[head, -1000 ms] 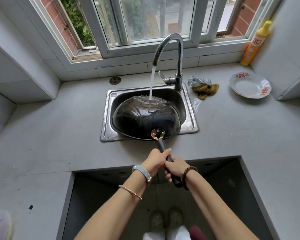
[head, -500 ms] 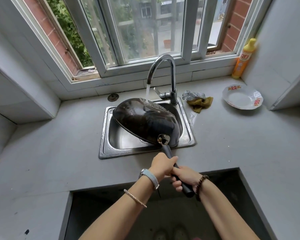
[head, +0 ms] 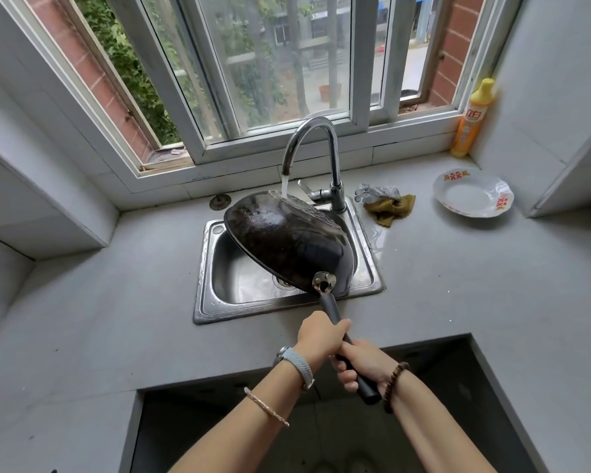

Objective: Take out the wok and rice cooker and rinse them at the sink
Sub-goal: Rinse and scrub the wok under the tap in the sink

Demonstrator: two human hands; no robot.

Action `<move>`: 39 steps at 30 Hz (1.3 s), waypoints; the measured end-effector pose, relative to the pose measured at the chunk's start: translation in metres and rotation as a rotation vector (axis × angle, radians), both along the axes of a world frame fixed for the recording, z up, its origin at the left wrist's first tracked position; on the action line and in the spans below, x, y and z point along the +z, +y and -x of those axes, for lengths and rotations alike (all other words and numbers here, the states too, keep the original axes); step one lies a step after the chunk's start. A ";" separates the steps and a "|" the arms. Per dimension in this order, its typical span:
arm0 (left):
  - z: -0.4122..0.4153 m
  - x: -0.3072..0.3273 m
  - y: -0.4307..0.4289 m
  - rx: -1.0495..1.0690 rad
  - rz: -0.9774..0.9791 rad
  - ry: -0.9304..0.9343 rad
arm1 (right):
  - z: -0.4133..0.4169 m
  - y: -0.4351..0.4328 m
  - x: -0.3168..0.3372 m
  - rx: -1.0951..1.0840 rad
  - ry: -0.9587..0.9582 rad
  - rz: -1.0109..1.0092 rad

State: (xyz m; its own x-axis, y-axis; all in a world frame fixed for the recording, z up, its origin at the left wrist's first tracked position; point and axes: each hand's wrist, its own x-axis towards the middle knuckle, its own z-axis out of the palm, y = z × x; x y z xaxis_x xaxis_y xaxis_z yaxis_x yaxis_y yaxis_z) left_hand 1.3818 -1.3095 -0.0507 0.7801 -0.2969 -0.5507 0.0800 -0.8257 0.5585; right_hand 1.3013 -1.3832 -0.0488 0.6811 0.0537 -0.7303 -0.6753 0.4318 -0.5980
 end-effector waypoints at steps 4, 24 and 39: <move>0.003 -0.006 0.010 0.012 0.031 0.044 | 0.003 0.010 -0.004 0.012 -0.009 0.046; 0.021 -0.054 0.055 0.224 0.344 0.327 | 0.007 0.046 -0.038 0.121 0.051 0.339; 0.018 -0.067 0.069 0.242 0.329 0.318 | 0.003 0.067 -0.063 0.109 0.058 0.467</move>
State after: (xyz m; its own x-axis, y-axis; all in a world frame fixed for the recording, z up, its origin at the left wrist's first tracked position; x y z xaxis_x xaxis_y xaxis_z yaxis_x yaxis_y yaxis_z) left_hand 1.3642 -1.2408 -0.1176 0.6570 -0.3264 -0.6796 0.4549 -0.5472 0.7026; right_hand 1.2981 -1.3158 -0.1115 0.6469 -0.2203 -0.7301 -0.7398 0.0509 -0.6709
